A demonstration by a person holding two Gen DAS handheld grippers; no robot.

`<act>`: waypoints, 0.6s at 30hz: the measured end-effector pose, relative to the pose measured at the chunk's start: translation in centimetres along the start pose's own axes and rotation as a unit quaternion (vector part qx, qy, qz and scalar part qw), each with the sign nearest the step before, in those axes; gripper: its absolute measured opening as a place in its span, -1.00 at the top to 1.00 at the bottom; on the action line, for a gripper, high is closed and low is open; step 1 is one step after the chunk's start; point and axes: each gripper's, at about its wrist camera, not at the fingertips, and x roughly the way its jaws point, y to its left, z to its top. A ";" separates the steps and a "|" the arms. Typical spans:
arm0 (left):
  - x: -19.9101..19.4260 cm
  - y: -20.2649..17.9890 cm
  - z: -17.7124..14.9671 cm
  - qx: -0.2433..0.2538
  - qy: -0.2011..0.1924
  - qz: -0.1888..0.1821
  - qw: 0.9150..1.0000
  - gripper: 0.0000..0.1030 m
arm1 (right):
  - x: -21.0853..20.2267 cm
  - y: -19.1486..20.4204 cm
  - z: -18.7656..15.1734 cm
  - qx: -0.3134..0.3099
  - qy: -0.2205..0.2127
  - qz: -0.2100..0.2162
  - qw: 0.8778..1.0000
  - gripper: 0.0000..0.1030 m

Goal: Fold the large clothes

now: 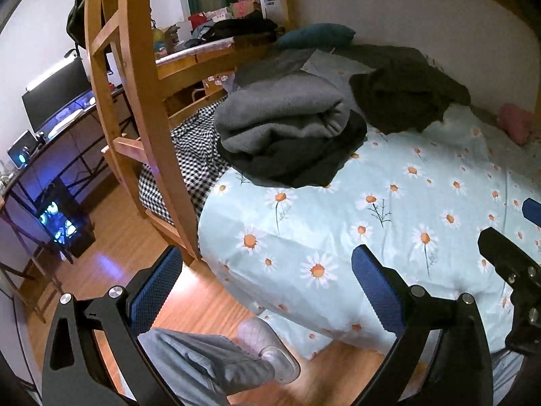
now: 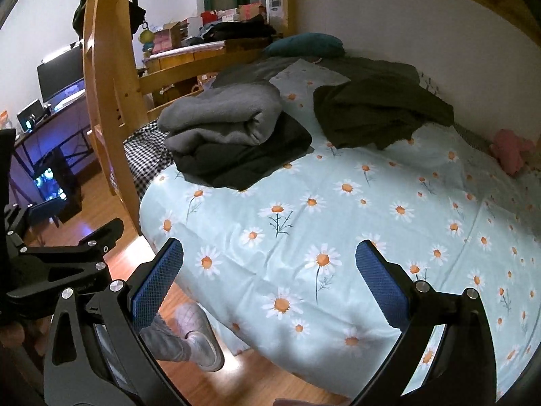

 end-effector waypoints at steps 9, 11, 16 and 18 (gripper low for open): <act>0.8 0.1 -0.3 0.002 0.015 -0.006 1.000 -0.91 | -0.3 -0.2 -0.3 -0.004 -0.007 0.009 1.000 -0.95; 0.8 0.1 -0.3 0.003 0.018 -0.002 1.000 -0.91 | -0.3 -0.2 -0.3 -0.005 -0.006 0.009 1.000 -0.95; 0.7 0.5 -0.5 -0.006 0.016 -0.012 1.000 -0.91 | -0.3 -0.1 -0.3 -0.010 -0.006 0.013 1.000 -0.95; 0.6 0.7 -0.6 -0.010 0.014 -0.014 1.000 -0.91 | -0.3 0.0 -0.4 -0.012 -0.006 0.016 1.000 -0.95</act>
